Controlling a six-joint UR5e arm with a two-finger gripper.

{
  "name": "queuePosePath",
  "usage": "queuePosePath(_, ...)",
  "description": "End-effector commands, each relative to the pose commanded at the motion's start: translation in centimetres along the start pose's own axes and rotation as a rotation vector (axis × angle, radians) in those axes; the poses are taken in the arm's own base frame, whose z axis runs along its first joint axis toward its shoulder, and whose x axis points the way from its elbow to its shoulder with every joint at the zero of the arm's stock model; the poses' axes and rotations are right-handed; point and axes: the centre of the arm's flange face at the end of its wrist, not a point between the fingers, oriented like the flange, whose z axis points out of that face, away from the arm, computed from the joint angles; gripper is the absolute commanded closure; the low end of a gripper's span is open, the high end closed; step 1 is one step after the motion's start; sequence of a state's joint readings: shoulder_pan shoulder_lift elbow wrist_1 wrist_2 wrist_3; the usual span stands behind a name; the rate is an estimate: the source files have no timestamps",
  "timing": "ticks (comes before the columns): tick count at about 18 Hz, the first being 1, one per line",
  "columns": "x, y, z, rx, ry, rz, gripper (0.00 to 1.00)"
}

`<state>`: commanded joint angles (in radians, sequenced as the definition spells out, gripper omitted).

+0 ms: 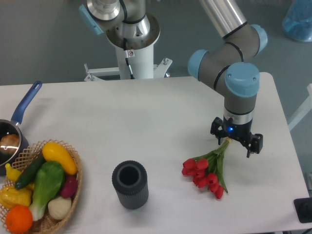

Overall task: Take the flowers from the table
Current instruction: 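Lower the open gripper onto the green stems of the red tulips, then close the gripper around the tulip stems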

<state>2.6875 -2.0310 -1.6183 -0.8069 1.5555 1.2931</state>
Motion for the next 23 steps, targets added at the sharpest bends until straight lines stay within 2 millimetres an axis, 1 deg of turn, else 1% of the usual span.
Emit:
queuePosePath(7,0.2,-0.1,0.1,0.002,0.005,-0.005,0.0)
queuePosePath(8,0.5,0.1,0.7,0.005,0.017,-0.002,0.0)
queuePosePath(9,1.2,0.2,1.7,0.002,0.039,-0.002,0.0)
queuePosePath(11,2.5,0.3,3.0,-0.005,0.07,0.0,0.0)
queuePosePath(14,3.2,0.4,3.7,-0.019,0.089,0.007,0.0)
queuePosePath(16,3.6,0.1,4.3,-0.022,0.101,0.025,0.0)
queuePosePath(19,3.3,-0.2,5.2,-0.021,0.107,0.068,0.0)
queuePosePath(20,3.3,-0.7,5.6,-0.02,0.111,0.076,0.0)
queuePosePath(21,3.1,-1.4,5.8,-0.017,0.107,0.085,0.0)
queuePosePath(23,2.6,-2.1,6.1,-0.014,0.1,0.089,0.0)
